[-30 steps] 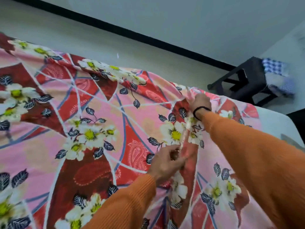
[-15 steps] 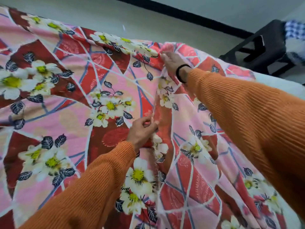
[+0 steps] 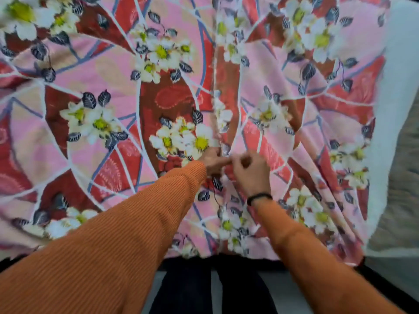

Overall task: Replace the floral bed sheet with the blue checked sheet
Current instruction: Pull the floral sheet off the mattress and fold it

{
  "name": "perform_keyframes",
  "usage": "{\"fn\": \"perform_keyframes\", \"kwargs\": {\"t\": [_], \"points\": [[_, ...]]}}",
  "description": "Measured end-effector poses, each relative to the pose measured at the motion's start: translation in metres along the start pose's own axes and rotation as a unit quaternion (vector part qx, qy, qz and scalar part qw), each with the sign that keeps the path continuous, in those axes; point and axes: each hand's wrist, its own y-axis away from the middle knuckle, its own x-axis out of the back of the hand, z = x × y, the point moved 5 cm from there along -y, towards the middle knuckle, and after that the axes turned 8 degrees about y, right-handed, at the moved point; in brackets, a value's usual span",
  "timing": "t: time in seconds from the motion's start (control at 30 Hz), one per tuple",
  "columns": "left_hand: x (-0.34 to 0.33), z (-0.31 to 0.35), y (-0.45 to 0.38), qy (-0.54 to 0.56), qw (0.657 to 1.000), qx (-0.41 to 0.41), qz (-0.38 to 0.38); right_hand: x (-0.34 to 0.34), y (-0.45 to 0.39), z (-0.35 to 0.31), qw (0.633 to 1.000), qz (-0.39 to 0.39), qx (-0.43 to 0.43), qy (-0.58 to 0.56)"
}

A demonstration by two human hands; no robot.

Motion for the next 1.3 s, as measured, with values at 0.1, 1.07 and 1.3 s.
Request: {"fn": "perform_keyframes", "kwargs": {"t": [0.1,1.07,1.3], "points": [[-0.021,-0.042,0.034,-0.099,0.994,0.031,-0.019,-0.013,0.071,0.056,0.987,-0.106,-0.082,0.088],[0.098,-0.162,0.192,-0.089,0.966,-0.010,0.242,-0.100,0.194,0.014,0.956,-0.225,-0.036,0.186],[0.327,-0.201,0.263,0.021,0.901,-0.003,0.434,-0.216,0.211,-0.163,0.950,-0.265,0.052,0.154]]}}
